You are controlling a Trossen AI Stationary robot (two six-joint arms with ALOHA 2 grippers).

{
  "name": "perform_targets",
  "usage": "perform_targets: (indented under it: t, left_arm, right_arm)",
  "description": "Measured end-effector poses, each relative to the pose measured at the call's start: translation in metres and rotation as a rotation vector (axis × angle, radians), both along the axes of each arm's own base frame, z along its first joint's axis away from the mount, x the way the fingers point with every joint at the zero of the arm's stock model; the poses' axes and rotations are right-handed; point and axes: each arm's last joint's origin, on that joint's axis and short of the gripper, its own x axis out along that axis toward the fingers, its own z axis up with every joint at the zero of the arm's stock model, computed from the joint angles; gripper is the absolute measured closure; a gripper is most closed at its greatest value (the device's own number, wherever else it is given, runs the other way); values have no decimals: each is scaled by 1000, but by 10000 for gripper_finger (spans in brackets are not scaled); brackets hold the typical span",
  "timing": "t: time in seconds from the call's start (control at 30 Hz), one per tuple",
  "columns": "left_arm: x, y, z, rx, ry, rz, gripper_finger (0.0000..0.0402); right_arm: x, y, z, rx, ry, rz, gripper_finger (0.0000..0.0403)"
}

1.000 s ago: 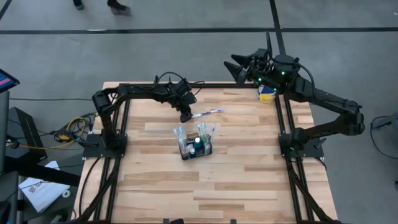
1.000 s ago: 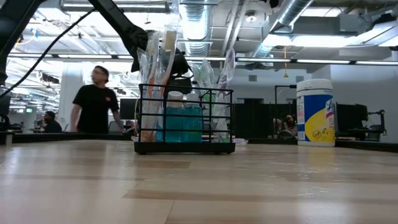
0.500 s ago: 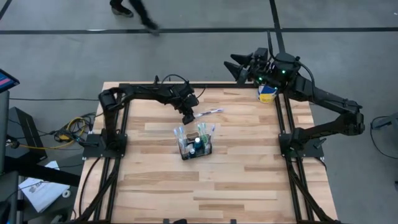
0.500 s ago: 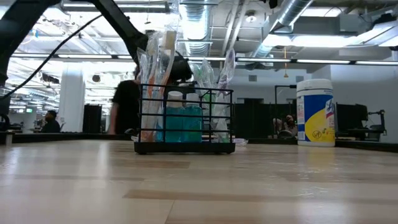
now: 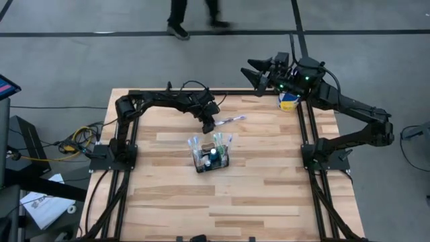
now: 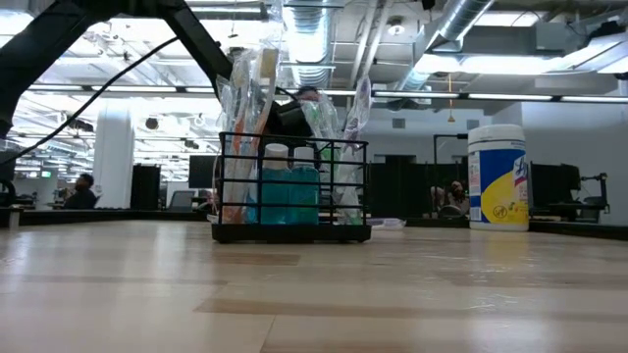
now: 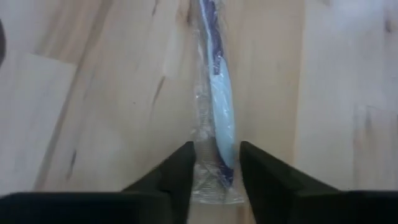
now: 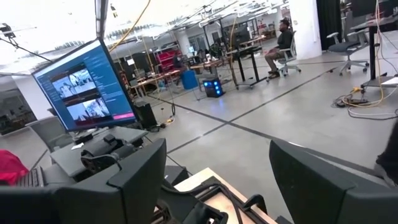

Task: Pick & Place toothbrushing station
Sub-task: Put the purple toothbrush into the mesh organizer

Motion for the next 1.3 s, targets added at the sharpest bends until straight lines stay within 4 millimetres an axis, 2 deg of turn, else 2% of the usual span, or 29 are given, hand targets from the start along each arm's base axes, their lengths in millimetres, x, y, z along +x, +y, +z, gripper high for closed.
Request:
perform_targets:
  t: [0.13, 0.2, 0.37, 0.53, 0.63, 0.83, 0.93, 1.03, 1.17, 1.3]
  left_arm:
    - [0, -1, 0, 10, 6, 7, 359]
    - [0, -1, 0, 8, 7, 9, 386]
    - [0, 0, 0, -1, 4, 37, 392]
    - [0, 4, 20, 19, -79, 122, 395]
    - [3, 11, 56, 77, -248, 156, 395]
    - [-8, 14, 118, 116, -469, 222, 396]
    - [-20, 16, 155, 150, -588, 267, 396]
    - [-31, 18, 179, 159, -678, 315, 396]
    - [-49, 17, 232, 214, -955, 326, 396]
    - [-62, 11, 257, 199, -1088, 299, 396]
  right_arm:
    - [0, 0, 2, -7, -19, 0, 128]
    - [0, 0, 4, -16, -39, 3, 128]
    - [-1, 1, 7, -36, -62, 8, 128]
    - [-1, 1, 7, -38, -65, 10, 128]
    - [-1, 1, 7, -46, -62, 9, 128]
    - [-1, 0, 8, -62, -63, -11, 128]
    - [-2, -1, 12, -103, -88, -24, 128]
    - [-3, -1, 16, -133, -121, -34, 128]
    - [-6, -7, 17, -123, -139, -43, 128]
    - [-8, -14, 18, -107, -165, -30, 128]
